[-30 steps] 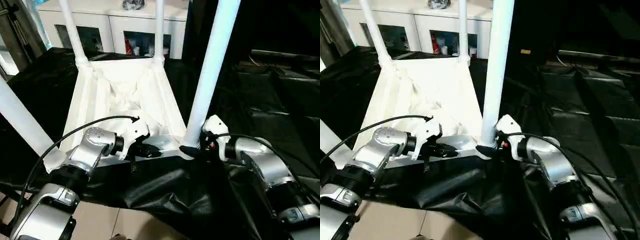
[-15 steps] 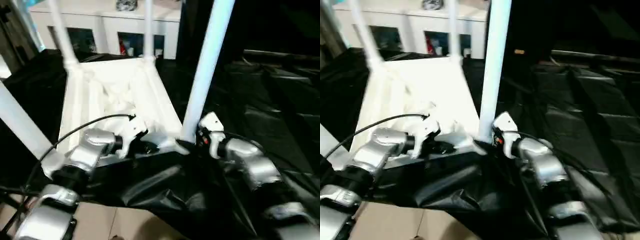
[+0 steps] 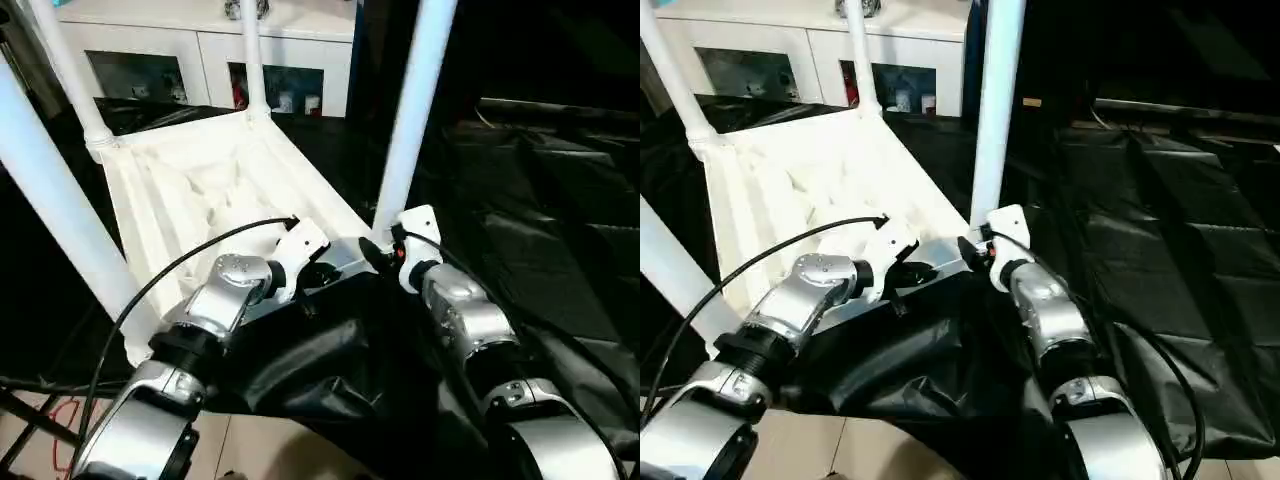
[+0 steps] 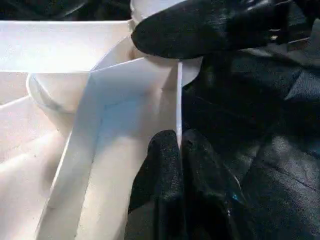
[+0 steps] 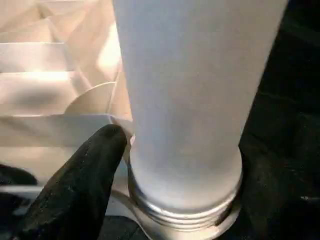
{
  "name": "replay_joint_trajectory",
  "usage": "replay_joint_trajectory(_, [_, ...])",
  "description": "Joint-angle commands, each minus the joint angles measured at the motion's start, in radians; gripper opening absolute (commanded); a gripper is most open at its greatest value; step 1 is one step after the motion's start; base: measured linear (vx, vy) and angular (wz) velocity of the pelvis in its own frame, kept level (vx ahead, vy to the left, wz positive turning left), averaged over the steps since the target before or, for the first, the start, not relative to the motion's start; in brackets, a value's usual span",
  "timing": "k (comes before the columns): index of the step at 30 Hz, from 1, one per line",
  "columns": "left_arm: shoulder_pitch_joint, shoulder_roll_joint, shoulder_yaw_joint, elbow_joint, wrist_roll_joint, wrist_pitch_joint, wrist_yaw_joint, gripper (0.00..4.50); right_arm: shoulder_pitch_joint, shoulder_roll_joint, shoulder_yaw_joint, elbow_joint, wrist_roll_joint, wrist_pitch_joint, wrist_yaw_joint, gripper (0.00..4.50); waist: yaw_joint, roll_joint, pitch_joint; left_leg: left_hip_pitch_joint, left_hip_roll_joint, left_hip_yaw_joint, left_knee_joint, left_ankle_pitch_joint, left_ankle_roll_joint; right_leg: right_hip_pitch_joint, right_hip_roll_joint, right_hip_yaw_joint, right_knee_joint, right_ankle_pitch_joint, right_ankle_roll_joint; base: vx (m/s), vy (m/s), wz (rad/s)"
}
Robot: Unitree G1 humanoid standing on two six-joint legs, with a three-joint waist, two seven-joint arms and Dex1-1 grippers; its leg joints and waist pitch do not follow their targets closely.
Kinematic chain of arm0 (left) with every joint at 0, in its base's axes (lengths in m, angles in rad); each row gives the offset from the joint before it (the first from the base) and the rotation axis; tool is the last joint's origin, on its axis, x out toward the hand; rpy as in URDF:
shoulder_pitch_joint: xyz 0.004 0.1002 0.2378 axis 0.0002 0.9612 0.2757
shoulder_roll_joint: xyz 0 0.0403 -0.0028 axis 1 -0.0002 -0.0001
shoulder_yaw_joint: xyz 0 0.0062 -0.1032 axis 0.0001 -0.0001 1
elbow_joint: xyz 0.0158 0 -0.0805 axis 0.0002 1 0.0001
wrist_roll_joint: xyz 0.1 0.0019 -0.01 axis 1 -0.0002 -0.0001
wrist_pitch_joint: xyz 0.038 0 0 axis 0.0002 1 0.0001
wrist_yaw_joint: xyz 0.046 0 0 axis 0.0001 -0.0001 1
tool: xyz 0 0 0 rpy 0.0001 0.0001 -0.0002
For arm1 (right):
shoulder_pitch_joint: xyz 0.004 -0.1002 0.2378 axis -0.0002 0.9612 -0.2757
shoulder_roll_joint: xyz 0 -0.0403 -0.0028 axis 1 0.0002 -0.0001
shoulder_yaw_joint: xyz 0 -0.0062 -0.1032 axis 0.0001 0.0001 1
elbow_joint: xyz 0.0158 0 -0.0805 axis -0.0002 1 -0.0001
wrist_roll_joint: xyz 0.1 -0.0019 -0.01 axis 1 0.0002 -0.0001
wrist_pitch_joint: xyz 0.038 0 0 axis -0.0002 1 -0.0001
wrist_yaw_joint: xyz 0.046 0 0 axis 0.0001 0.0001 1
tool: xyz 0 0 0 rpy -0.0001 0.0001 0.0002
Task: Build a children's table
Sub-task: Rotate table base
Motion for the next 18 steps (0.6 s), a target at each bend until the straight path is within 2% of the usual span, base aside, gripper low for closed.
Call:
replay_joint_trajectory(1, [0.012,0.003,-0.024,-0.042,-0.032,-0.071,-0.093,0.00,-0.016,0.033,0.105,-0.053,0.039,0.008,0.201,3.93,0.012,-0.014,-0.061,-0.009,0.024,-0.021,-0.071,-0.255,0.051,0.050,-0.084,0.045,-0.088,-0.426,-0.135,0.000,0.000,0.00])
replay_joint_trajectory(2, [0.019,0.019,-0.023,-0.051,-0.038,-0.069,-0.123,0.00,-0.014,0.014,0.114,-0.065,0.040,0.019,0.242,4.05,0.012,-0.014,-0.061,-0.009,0.024,-0.021,-0.071,-0.255,0.051,0.050,-0.084,0.045,-0.088,-0.426,-0.135,0.000,0.000,0.00])
replay_joint_trajectory(4, [0.036,0.057,-0.023,-0.073,-0.057,-0.086,-0.198,0.00,-0.004,-0.030,0.139,-0.094,0.034,0.029,0.323,4.26,0.018,-0.004,-0.061,0.004,0.027,-0.017,-0.068,-0.240,0.050,0.039,-0.082,0.048,-0.088,-0.387,-0.157,0.000,0.000,0.00])
replay_joint_trajectory(5, [0.049,0.081,-0.025,-0.090,-0.070,-0.097,-0.248,0.00,0.005,-0.067,0.157,-0.118,0.024,0.030,0.378,4.34,0.023,-0.008,-0.064,0.000,0.031,-0.014,-0.068,-0.212,0.051,0.045,-0.079,0.050,-0.074,-0.304,-0.184,0.000,0.000,0.00])
replay_joint_trajectory(6, [0.055,0.098,-0.027,-0.098,-0.073,-0.092,-0.271,0.00,0.009,-0.084,0.165,-0.128,0.019,0.031,0.399,4.34,0.023,-0.008,-0.064,0.000,0.031,-0.014,-0.068,-0.212,0.051,0.045,-0.079,0.050,-0.074,-0.304,-0.184,0.000,0.000,0.00])
replay_joint_trajectory(7, [0.060,0.113,-0.029,-0.105,-0.076,-0.094,-0.290,0.00,0.012,-0.095,0.168,-0.134,0.017,0.033,0.419,4.42,0.030,-0.005,-0.066,0.002,0.033,-0.013,-0.066,-0.199,0.052,0.045,-0.077,0.049,-0.067,-0.261,-0.199,0.000,0.000,0.00])
replay_joint_trajectory(8, [0.069,0.137,-0.033,-0.116,-0.083,-0.099,-0.327,0.00,0.017,-0.115,0.175,-0.143,0.015,0.033,0.458,4.42,0.035,-0.005,-0.066,-0.002,0.034,-0.011,-0.066,-0.184,0.056,0.048,-0.076,0.049,-0.061,-0.227,-0.208,0.000,0.000,0.00])
replay_joint_trajectory(9, [0.070,0.139,-0.033,-0.117,-0.083,-0.099,-0.330,0.00,0.017,-0.117,0.176,-0.143,0.015,0.033,0.461,4.42,0.040,-0.003,-0.068,0.000,0.035,-0.009,-0.065,-0.170,0.056,0.047,-0.074,0.048,-0.055,-0.191,-0.216,0.000,0.000,0.00])
replay_joint_trajectory(12, [0.080,0.170,-0.033,-0.128,-0.097,-0.105,-0.381,0.00,0.028,-0.148,0.187,-0.161,0.015,0.025,0.530,4.42,0.045,-0.003,-0.074,-0.003,0.036,-0.009,-0.062,-0.130,0.063,0.051,-0.072,0.047,-0.043,-0.111,-0.237,0.000,0.000,0.00])
replay_joint_trajectory(13, [0.085,0.191,-0.029,-0.132,-0.106,-0.106,-0.413,0.00,0.035,-0.172,0.198,-0.175,0.015,0.019,0.582,4.42,0.045,-0.002,-0.072,-0.004,0.035,-0.007,-0.061,-0.121,0.067,0.049,-0.072,0.048,-0.042,-0.089,-0.248,0.000,0.000,0.00])
replay_joint_trajectory(14, [0.087,0.206,-0.027,-0.132,-0.110,-0.110,-0.436,0.00,0.039,-0.188,0.207,-0.183,0.015,0.016,0.617,4.42,0.050,-0.003,-0.074,-0.003,0.035,-0.007,-0.059,-0.118,0.070,0.052,-0.072,0.047,-0.040,-0.081,-0.250,0.000,0.000,0.00])
replay_joint_trajectory(16, [0.090,0.223,-0.020,-0.132,-0.112,-0.113,-0.465,0.00,0.044,-0.209,0.225,-0.197,0.015,0.017,0.660,4.42,0.054,-0.001,-0.072,-0.004,0.035,-0.004,-0.058,-0.124,0.075,0.048,-0.072,0.048,-0.041,-0.081,-0.253,0.000,0.000,0.00])
replay_joint_trajectory(18, [0.094,0.237,-0.020,-0.138,-0.120,-0.112,-0.491,0.00,0.041,-0.213,0.233,-0.201,0.016,0.020,0.669,4.27,0.060,0.000,-0.068,0.000,0.036,-0.005,-0.061,-0.160,0.059,0.045,-0.075,0.049,-0.049,-0.150,-0.240,0.000,0.000,0.00])
